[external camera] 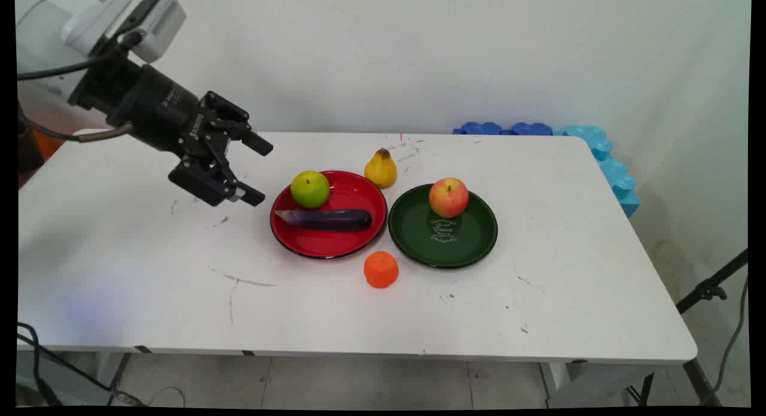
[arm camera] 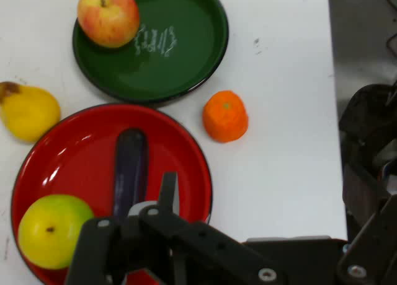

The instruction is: Pick up the eggplant from the red plate, then place the picked object on the table

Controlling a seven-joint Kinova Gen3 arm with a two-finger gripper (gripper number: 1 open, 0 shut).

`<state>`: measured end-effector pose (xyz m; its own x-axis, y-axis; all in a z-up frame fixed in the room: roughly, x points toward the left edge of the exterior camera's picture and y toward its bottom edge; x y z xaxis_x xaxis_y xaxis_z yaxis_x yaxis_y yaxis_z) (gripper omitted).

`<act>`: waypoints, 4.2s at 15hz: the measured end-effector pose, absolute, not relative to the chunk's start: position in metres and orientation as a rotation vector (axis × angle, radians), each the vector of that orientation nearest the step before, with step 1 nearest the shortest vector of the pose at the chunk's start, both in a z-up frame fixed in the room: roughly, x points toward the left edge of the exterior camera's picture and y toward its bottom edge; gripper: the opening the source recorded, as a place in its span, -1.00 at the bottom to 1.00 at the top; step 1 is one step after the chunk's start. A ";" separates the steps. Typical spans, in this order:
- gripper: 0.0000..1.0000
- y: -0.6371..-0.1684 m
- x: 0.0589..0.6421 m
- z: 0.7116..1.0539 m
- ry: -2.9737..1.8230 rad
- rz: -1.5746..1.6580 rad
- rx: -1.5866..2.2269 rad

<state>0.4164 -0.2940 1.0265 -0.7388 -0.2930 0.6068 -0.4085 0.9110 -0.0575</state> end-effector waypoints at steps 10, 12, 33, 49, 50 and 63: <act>1.00 -0.370 0.376 0.994 -2.593 0.354 0.558; 1.00 -0.384 0.370 0.976 -2.640 0.360 0.561; -1.00 -0.469 0.334 0.836 -2.831 0.165 0.465; -1.00 -0.406 0.282 0.942 -2.788 0.223 0.438; -1.00 -0.396 0.273 0.952 -2.774 0.217 0.452; -1.00 -0.320 0.206 0.918 -2.748 0.136 0.600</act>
